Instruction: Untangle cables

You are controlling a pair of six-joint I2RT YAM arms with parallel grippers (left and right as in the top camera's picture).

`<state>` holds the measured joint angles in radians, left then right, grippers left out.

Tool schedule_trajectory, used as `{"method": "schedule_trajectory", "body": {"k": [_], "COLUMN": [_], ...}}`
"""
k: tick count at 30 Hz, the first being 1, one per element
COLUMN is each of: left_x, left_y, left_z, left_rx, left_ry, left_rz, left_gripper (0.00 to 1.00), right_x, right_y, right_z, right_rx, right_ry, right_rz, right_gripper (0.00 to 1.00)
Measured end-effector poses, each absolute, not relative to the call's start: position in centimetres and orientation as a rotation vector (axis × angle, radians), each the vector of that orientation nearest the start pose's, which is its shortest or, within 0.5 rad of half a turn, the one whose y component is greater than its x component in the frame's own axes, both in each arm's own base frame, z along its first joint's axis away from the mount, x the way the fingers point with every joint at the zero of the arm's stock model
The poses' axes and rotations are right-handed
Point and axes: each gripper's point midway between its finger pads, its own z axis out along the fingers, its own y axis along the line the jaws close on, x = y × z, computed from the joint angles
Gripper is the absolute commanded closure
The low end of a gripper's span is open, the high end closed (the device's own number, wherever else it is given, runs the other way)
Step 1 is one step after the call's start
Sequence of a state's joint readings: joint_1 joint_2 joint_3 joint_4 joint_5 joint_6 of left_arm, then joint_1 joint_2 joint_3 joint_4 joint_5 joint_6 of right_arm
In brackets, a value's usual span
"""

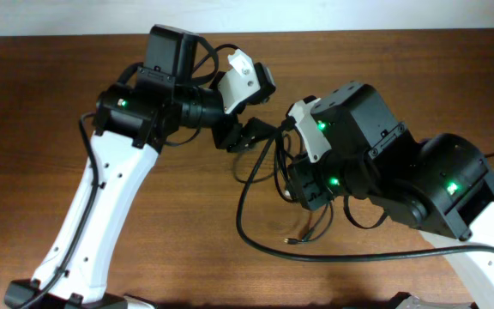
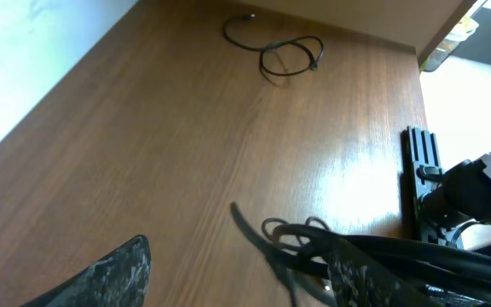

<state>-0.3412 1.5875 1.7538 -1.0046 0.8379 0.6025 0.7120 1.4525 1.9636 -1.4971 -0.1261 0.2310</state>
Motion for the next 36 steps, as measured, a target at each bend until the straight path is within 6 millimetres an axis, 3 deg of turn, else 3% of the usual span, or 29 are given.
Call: {"method": "schedule_trajectory", "body": {"k": [4,7,11,13,17,20,23,26,31,33,34,36], "left_x": [31.8,31.3,30.6,29.9,28.4,27.7,28.6,30.9,32.1,32.4,32.6,34.3], "left_y": [-25.7,-26.0,-26.4,-26.8,-27.8,-28.9,-31.2,-32.0,-32.6,-32.7,-32.9,-32.8], "left_z": [32.7,33.1,33.7,34.3,36.8,37.4,35.8,34.7,33.8,34.0,34.2,32.8], "left_rx": [1.345,1.304,1.284,1.293,1.324,1.364,1.39,1.371,1.366,1.353,1.319,1.245], "left_ry": [1.791,1.814,1.811,1.77,1.605,1.538,1.606,1.634,1.649,1.643,1.662,1.768], "left_rz": [-0.881,-0.968,-1.047,-1.118,-1.275,-1.286,-1.12,-0.987,-0.974,-0.977,-0.995,-0.954], "left_gripper": [0.46,0.51,0.49,0.45,0.35,0.43,0.43,0.43,0.46,0.57,0.58,0.59], "right_x": [21.8,24.5,28.5,29.3,29.2,29.1,28.9,29.0,28.9,28.8,28.7,28.3], "right_y": [21.3,18.2,14.6,15.3,15.6,15.9,15.9,15.4,15.3,15.5,15.6,16.8], "right_z": [34.2,34.3,34.7,34.6,34.5,34.5,34.4,33.9,33.3,33.2,33.2,33.8], "right_rx": [-0.671,-0.556,-0.365,-0.369,-0.387,-0.403,-0.408,-0.396,-0.395,-0.389,-0.396,-0.44], "right_ry": [2.556,2.508,2.468,2.462,2.465,2.467,2.476,2.502,2.533,2.539,2.542,2.522], "right_rz": [0.482,0.194,0.032,0.076,0.097,0.114,0.124,0.112,0.113,0.139,0.146,0.234], "right_gripper": [0.96,0.96,0.96,0.96,0.96,0.96,0.96,0.96,0.96,0.96,0.96,0.96]}}
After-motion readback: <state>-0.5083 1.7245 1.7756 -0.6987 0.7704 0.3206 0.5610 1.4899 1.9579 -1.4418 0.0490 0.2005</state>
